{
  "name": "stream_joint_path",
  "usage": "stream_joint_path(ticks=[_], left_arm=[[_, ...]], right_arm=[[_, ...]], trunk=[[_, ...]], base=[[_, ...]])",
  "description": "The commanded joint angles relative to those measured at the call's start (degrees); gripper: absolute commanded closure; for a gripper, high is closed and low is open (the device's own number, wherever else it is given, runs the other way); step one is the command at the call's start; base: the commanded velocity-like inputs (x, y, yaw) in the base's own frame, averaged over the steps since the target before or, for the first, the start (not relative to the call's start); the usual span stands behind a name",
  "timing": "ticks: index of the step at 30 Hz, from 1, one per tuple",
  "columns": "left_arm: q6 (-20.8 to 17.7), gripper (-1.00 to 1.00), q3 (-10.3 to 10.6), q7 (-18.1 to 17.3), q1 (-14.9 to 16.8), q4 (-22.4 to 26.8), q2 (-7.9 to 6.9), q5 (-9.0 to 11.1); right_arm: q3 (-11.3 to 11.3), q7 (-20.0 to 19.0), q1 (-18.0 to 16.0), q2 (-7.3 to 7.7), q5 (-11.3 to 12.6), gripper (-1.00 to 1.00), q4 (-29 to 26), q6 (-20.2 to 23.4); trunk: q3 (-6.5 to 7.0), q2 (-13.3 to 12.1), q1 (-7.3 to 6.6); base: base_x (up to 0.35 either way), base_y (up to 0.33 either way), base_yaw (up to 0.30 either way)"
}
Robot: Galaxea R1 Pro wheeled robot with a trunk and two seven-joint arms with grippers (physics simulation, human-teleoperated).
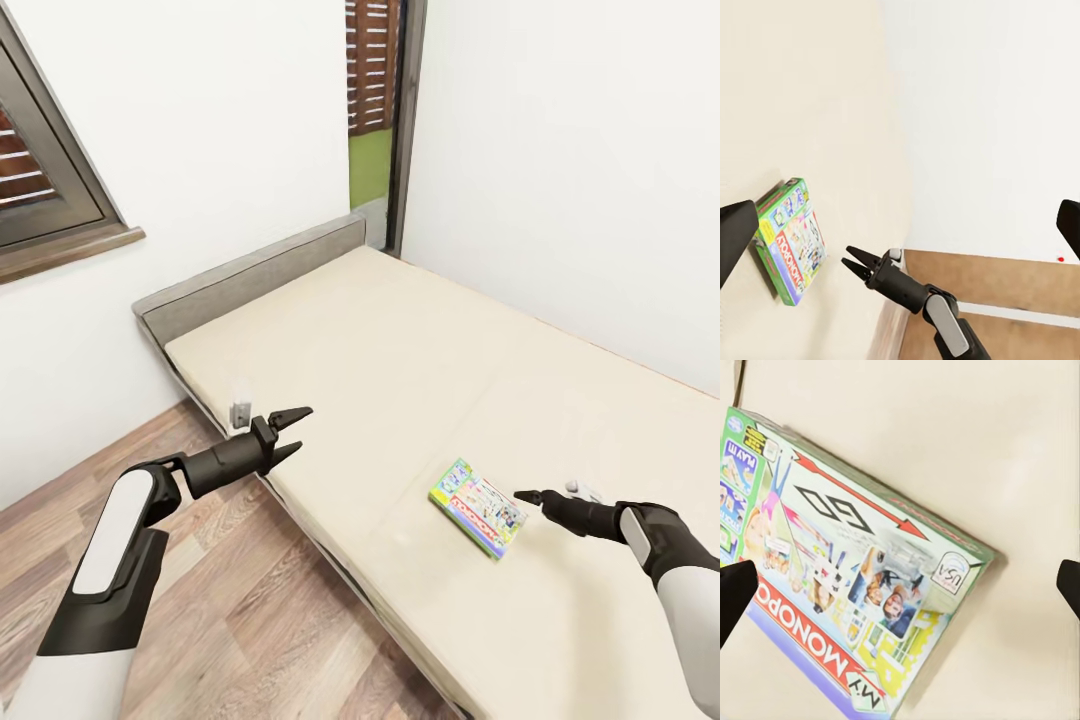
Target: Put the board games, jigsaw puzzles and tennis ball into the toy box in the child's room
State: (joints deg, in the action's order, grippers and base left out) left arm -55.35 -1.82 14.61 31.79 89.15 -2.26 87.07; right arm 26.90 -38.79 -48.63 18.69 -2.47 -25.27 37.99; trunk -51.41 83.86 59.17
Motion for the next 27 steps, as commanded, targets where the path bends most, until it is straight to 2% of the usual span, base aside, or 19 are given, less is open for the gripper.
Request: stream_joint_path(ticks=[1,4,10,12,20,27], left_arm=[[-0.17,-1.00,-0.13,0.56,0.00,0.15,0.00,0.61],[-0.15,-1.00,-0.68,0.49,-0.16,0.33,-0.01,0.62],[-0.21,-1.00,-3.22,0.31,-0.90,0.65,0.02,0.68],[-0.25,-1.00,-4.06,0.28,-1.14,0.79,0.02,0.71],[-0.25,-1.00,-4.68,0.30,-1.32,0.90,0.05,0.67],[-0.22,-1.00,-4.77,0.36,-1.36,0.85,0.06,0.65]], right_arm=[[0.41,-0.27,-0.05,0.04,-0.26,-1.00,-0.05,0.42],[0.42,-0.25,-0.05,0.17,-0.26,-1.00,-0.05,0.42],[0.43,-0.24,-0.06,0.31,-0.25,-1.00,-0.05,0.42],[0.43,-0.23,-0.06,0.35,-0.25,-1.00,-0.05,0.42],[0.43,-0.23,-0.02,0.36,-0.25,-1.00,-0.05,0.42],[0.43,-0.21,0.01,0.32,-0.25,-1.00,-0.05,0.41]], trunk=[[-0.04,0.02,0.00],[-0.05,0.02,0.00],[-0.06,0.02,0.00],[-0.42,0.82,0.44],[-1.85,4.03,2.19],[-1.86,4.03,2.19]], base=[[0.000,0.000,0.000],[0.000,0.000,0.000],[0.000,0.000,0.000],[0.000,0.000,0.000],[0.000,0.000,0.000],[0.000,0.000,0.000]])
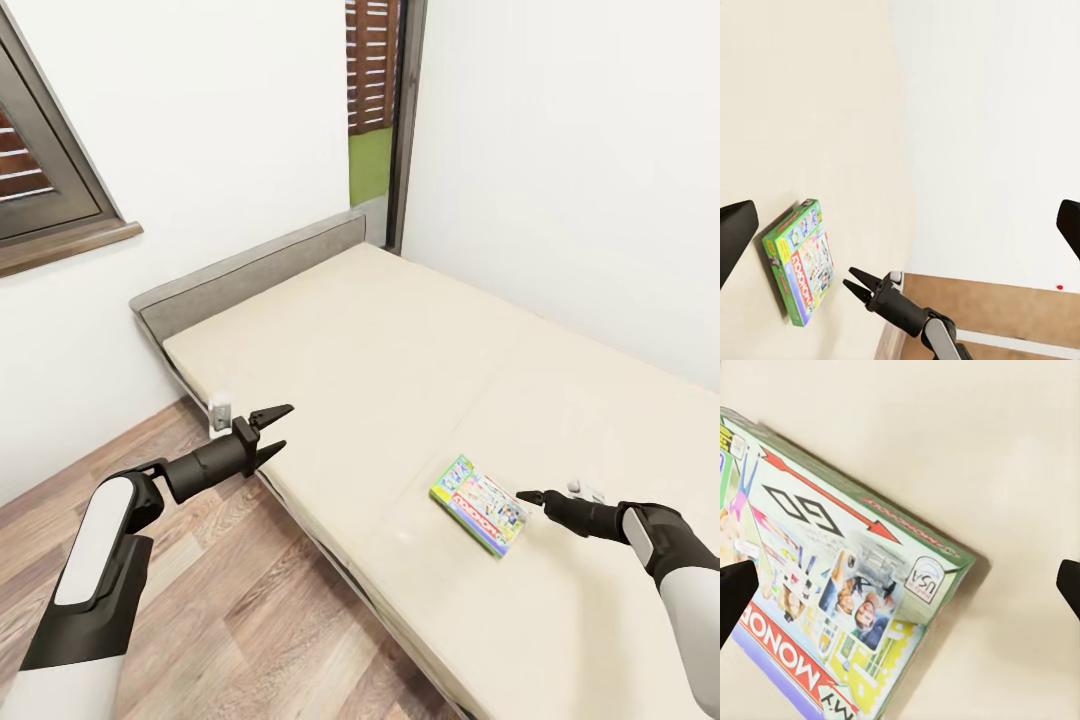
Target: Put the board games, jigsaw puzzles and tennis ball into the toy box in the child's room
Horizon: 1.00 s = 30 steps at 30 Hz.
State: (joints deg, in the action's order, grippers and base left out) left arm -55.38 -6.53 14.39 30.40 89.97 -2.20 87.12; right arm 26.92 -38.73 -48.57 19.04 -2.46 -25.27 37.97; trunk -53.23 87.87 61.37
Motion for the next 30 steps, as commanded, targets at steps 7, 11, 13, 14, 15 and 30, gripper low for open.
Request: stream_joint_path(ticks=[7,11,13,14,15,30], left_arm=[[-0.21,-1.00,0.47,0.62,0.02,0.07,0.41,0.49],[-0.19,-1.00,0.96,0.78,0.02,0.08,0.54,0.45],[-0.18,-1.00,1.16,0.92,0.03,0.09,0.57,0.44],[-0.18,-1.00,1.24,0.97,0.05,0.10,0.58,0.44],[-0.18,-1.00,1.29,1.01,0.06,0.10,0.61,0.43],[-0.12,-1.00,1.49,1.52,0.10,0.12,0.76,0.36]], right_arm=[[0.41,-0.22,-0.04,-0.06,-0.33,-1.00,-0.05,0.37],[0.41,-0.21,-0.03,-0.06,-0.34,-1.00,-0.05,0.36],[0.41,-0.21,-0.03,-0.06,-0.34,-1.00,-0.05,0.36],[0.41,-0.21,-0.03,-0.06,-0.35,-1.00,-0.05,0.36],[0.41,-0.21,-0.03,-0.06,-0.35,-1.00,-0.05,0.36],[0.41,-0.20,-0.11,0.02,-0.36,-1.00,-0.05,0.35]], trunk=[[-0.04,0.02,0.00],[-0.04,0.02,0.00],[-0.04,0.02,0.00],[-0.04,0.02,0.00],[-0.04,0.02,0.00],[-0.04,0.02,0.00]], base=[[0.000,0.000,0.000],[0.000,0.000,0.010],[0.000,0.000,0.089],[0.000,0.000,0.145],[0.000,0.000,0.173],[0.000,0.000,0.211]])
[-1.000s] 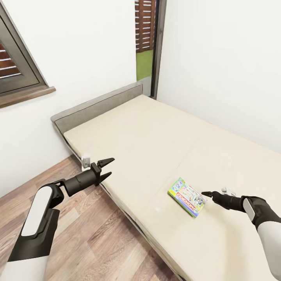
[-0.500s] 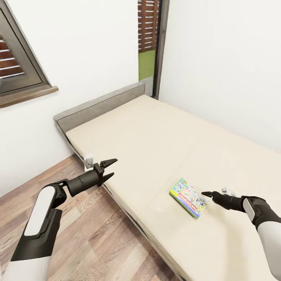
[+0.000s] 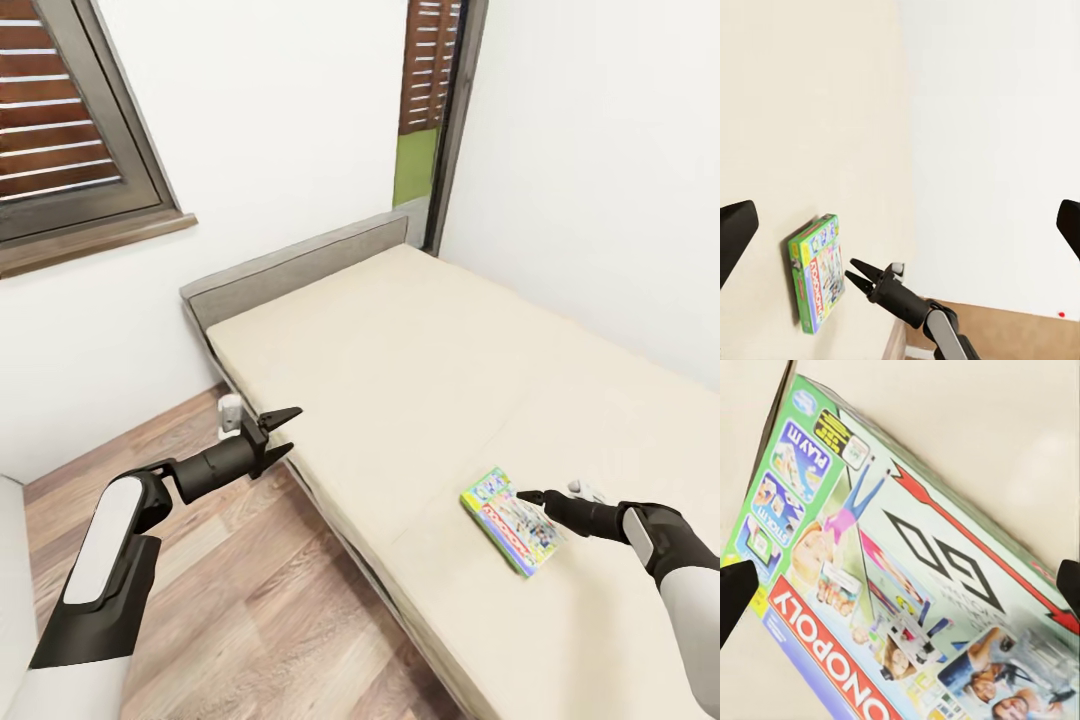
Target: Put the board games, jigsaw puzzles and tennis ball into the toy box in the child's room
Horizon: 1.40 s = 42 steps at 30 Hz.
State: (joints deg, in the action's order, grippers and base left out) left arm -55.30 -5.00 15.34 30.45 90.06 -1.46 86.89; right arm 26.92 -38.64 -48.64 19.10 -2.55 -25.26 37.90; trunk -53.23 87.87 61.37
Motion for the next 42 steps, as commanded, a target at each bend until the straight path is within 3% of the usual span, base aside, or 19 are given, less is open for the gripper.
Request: stream_joint_path(ticks=[1,30,42], left_arm=[[-0.18,-1.00,-0.04,0.59,0.04,0.03,0.02,0.59],[-0.20,-1.00,0.01,0.72,0.13,0.03,0.14,0.42],[-0.20,-1.00,0.06,0.74,0.21,0.02,0.16,0.39]], right_arm=[[0.41,-0.29,-0.04,-0.03,-0.26,-1.00,-0.05,0.42],[0.36,-0.37,-0.05,-0.03,-0.19,-1.00,-0.05,0.42],[0.19,-0.38,0.04,-0.31,-0.25,-1.00,-0.05,0.43]], trunk=[[-0.04,0.02,0.00],[-0.04,0.02,0.00],[-0.04,0.02,0.00]], base=[[0.000,0.000,0.086],[0.000,0.000,0.019],[0.000,0.000,0.151]])
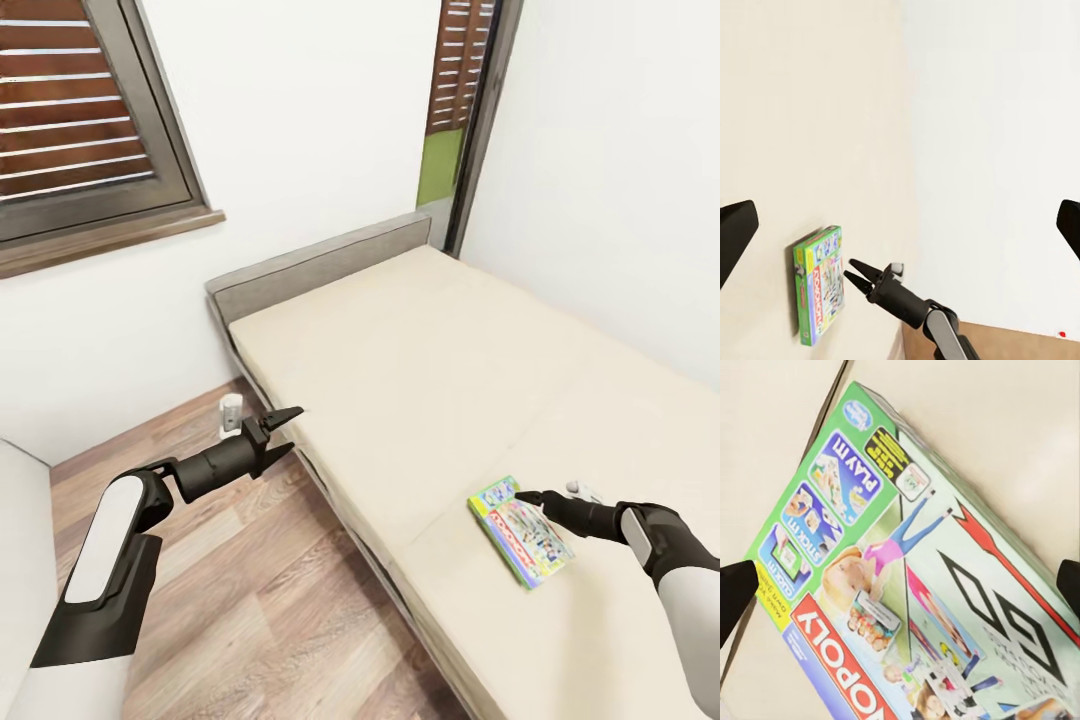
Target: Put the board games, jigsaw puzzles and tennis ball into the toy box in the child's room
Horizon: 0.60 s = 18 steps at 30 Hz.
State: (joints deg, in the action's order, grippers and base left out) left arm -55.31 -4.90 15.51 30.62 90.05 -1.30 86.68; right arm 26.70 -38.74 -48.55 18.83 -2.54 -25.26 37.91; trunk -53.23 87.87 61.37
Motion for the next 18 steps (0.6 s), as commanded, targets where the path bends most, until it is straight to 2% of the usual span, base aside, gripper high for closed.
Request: stream_joint_path(ticks=[1,18], left_arm=[[-0.20,-1.00,-0.04,0.48,0.04,0.03,0.00,0.60],[-0.15,-1.00,-0.04,-0.44,-0.03,-0.03,-0.01,0.68]], right_arm=[[0.40,-0.29,-0.03,-0.05,-0.27,-1.00,-0.05,0.42],[0.37,-0.29,-0.04,0.06,-0.27,-1.00,-0.05,0.43]], trunk=[[-0.04,0.02,0.00],[-0.04,0.02,0.00]], base=[[0.000,0.000,0.074],[0.000,0.000,0.019]])
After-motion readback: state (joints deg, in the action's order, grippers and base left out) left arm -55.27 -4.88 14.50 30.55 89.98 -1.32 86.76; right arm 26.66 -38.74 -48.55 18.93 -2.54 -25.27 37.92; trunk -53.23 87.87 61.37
